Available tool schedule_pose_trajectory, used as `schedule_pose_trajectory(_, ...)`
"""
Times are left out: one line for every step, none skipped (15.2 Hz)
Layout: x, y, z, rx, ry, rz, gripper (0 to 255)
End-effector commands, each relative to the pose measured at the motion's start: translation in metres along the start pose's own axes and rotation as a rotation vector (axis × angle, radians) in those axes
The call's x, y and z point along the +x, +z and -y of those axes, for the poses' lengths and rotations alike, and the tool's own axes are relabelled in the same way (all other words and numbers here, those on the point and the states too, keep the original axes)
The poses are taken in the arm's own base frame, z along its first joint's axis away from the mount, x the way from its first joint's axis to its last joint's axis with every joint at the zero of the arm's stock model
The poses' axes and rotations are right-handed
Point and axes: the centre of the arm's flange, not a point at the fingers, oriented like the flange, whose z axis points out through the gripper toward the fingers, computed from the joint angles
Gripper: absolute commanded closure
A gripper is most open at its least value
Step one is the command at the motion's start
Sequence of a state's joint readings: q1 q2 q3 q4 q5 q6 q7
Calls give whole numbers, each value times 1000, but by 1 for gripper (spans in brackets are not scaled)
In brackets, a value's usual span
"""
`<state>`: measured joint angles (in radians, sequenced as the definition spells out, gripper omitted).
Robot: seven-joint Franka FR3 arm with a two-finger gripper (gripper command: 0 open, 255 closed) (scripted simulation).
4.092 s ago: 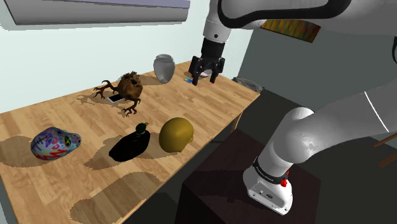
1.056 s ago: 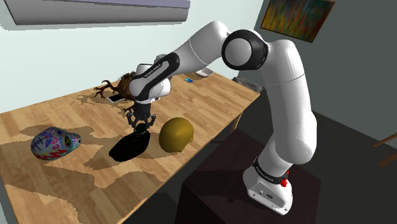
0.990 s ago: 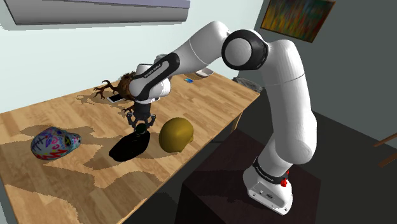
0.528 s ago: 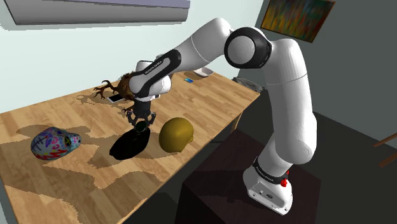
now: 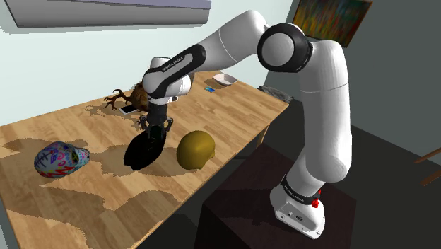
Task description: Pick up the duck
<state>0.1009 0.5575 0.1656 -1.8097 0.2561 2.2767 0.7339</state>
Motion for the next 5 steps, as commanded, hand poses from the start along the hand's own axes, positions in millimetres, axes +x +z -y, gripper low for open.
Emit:
schedule_pose_trajectory(-3, -12, 2, 2, -1, -1, 255)
schedule_pose_trajectory(-4, -17, 3, 2, -1, -1, 255)
schedule_pose_trajectory(-6, -22, 3, 2, -1, -1, 255)
schedule_pose_trajectory(-6, -23, 3, 2, -1, -1, 255)
schedule_pose_trajectory(-6, -23, 3, 2, -1, -1, 255)
